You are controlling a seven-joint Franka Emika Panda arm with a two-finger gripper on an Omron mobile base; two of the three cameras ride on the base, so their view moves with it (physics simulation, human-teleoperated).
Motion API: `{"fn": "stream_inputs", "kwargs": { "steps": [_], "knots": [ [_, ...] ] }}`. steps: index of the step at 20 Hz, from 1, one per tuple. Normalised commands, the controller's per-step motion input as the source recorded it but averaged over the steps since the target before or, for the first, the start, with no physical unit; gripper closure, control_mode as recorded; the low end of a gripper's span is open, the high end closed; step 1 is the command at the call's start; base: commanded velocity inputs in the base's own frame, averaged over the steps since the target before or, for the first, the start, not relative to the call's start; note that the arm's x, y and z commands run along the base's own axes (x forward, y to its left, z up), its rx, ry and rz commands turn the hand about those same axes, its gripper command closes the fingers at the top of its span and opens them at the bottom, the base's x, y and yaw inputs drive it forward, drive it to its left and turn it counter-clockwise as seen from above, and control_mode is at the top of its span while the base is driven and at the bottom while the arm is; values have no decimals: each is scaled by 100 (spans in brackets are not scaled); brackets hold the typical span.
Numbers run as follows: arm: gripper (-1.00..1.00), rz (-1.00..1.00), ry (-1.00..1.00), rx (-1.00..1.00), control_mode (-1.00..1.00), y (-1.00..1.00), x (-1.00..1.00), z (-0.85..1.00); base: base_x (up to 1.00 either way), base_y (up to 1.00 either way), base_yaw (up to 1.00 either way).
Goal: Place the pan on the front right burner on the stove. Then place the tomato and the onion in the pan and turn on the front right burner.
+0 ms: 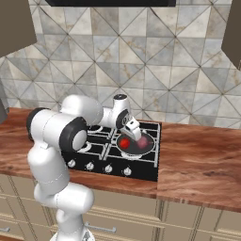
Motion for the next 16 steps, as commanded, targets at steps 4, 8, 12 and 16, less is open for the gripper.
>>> {"fn": "stream_inputs", "kwargs": {
  "steps": [4,8,12,16],
  "knots": [
    [-100,0,-14,0,-100,0,-16,53,0,0,0],
    [-100,0,-9,0,-100,0,-27,35,0,0,0],
    [-100,0,-2,0,-100,0,-74,39,0,0,0],
    [-100,2,3,0,-100,0,-75,38,0,0,0]
  ]
}}
